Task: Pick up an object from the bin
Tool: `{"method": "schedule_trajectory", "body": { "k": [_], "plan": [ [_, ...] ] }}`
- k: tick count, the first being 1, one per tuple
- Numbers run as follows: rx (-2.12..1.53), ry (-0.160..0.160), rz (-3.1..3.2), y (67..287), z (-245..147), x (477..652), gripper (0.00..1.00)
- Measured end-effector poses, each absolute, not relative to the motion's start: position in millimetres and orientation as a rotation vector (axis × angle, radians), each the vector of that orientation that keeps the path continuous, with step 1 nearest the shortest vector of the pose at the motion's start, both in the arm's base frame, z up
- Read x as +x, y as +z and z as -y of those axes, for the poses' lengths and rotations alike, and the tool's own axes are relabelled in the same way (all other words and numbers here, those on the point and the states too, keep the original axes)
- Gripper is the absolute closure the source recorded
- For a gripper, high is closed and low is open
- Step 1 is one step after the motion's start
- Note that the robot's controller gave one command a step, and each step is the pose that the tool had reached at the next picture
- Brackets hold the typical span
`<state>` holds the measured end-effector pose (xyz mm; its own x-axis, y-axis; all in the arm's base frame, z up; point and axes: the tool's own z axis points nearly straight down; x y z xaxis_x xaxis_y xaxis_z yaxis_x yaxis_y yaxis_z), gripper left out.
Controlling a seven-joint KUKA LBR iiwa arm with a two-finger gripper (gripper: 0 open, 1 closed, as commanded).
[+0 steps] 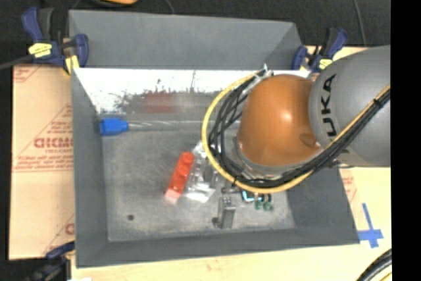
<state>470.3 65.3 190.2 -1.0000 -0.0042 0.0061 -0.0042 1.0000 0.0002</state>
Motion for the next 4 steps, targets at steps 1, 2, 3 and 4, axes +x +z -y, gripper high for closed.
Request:
{"method": "schedule_trajectory", "body": {
  "k": [1, 2, 3, 4],
  "plan": [
    [0.465, -0.003, 3.136, 90.9, -53.4, 538.7, 0.00],
    [1.007, 0.003, 2.984, 102.0, -40.6, 586.2, 0.00],
    [1.695, 0.004, 2.653, 124.2, -41.7, 598.2, 0.00],
    [2.245, 0.006, 2.211, 71.9, -40.6, 600.2, 0.00]
  ]
}}
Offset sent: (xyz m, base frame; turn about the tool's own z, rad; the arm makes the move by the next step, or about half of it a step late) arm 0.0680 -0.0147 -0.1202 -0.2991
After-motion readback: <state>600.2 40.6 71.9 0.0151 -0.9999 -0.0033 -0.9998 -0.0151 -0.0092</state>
